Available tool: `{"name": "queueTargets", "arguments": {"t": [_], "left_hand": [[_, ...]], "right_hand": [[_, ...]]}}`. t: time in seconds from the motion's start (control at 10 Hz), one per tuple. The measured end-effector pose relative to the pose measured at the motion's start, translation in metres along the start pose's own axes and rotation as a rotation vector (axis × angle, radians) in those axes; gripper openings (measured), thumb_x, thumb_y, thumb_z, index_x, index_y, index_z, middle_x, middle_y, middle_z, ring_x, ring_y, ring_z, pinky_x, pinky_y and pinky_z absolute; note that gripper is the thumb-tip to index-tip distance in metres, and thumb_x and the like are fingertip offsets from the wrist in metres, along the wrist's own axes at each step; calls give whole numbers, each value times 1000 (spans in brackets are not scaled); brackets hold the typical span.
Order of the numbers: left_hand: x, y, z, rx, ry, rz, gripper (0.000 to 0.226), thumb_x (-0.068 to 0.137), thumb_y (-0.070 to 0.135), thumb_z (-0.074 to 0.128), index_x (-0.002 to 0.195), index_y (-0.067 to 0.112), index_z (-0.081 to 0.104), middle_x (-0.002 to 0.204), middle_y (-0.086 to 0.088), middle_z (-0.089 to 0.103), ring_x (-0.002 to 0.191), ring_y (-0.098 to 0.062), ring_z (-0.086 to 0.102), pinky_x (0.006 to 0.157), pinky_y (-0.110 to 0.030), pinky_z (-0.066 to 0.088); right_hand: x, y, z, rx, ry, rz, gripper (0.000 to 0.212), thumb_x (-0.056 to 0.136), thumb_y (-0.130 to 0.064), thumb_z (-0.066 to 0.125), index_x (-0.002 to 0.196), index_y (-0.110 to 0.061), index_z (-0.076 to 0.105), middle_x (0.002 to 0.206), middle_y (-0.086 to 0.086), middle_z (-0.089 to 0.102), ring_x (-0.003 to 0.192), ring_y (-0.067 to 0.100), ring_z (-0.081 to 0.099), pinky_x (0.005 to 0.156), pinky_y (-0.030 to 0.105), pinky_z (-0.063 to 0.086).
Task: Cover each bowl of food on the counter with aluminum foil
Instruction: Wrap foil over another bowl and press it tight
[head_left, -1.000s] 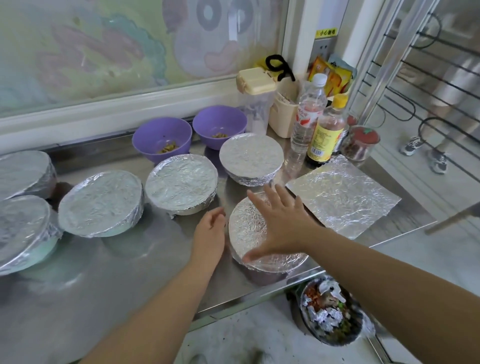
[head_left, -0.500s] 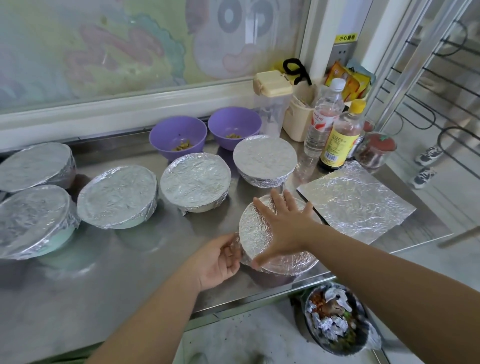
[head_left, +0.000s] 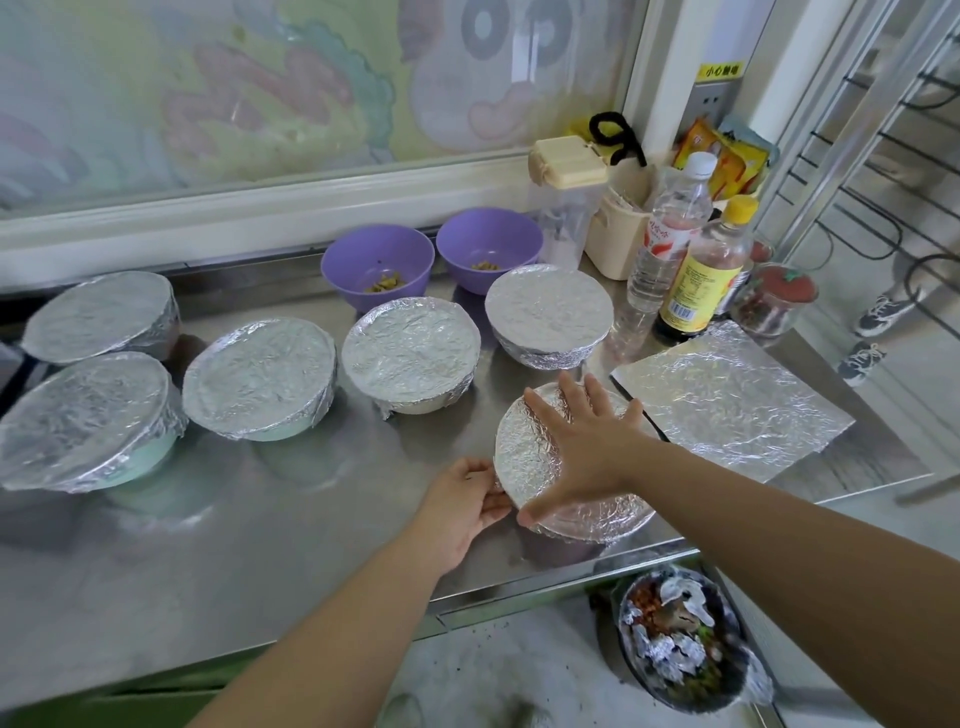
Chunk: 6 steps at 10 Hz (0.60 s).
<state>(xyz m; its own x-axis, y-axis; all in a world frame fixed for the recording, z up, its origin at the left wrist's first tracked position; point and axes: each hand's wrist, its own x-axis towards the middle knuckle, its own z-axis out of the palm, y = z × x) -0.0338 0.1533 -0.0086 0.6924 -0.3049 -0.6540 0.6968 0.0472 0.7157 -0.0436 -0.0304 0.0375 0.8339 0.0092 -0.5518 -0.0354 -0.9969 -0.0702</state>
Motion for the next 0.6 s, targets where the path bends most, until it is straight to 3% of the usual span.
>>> {"name": "queueTargets", "arguments": {"t": [0.1,0.2,0.3,0.4,0.5,0.6], "left_hand": [[-6,0,-12,-16,-95,-23,23,95,-10,43,106,4,57,84,-11,73,80,-21,70,91,-36,54],[-13,-2,-18,232,-128,125,28,89,-13,56,111,3,58,95,-8,74,86,-15,70,89,-25,54],[-14,-2,-16,676,-1,346,21,85,8,73,101,16,62,95,2,71,75,1,63,71,-10,47],[-11,-5,-17,885,90,490,11,88,19,72,93,20,63,86,11,68,68,9,57,62,-7,41],[-9,-5,-18,933,95,518,9,90,22,71,85,19,65,78,12,66,66,9,57,61,-8,39],[-5,-8,-15,1033,163,536,9,90,26,70,83,21,70,83,10,67,75,-3,62,67,-19,42]], "right_hand": [[0,0,1,-4,4,4,150,44,-101,58,150,-44,-32,158,6,-42,146,38,-34,108,81,-5],[0,0,0,-6,8,1,150,44,-101,58,151,-43,-31,158,6,-41,147,38,-34,109,81,-4],[0,1,1,-6,12,-2,149,45,-100,58,151,-44,-30,159,6,-41,147,38,-33,109,81,-4],[1,1,1,-2,11,-5,149,45,-101,58,150,-44,-31,159,6,-41,147,38,-34,108,81,-5],[1,1,1,-2,10,-7,149,45,-101,58,150,-44,-31,159,6,-41,146,38,-34,108,81,-5],[0,1,1,-2,11,-9,149,45,-101,58,150,-44,-31,159,6,-41,146,38,-34,108,81,-5]]}}
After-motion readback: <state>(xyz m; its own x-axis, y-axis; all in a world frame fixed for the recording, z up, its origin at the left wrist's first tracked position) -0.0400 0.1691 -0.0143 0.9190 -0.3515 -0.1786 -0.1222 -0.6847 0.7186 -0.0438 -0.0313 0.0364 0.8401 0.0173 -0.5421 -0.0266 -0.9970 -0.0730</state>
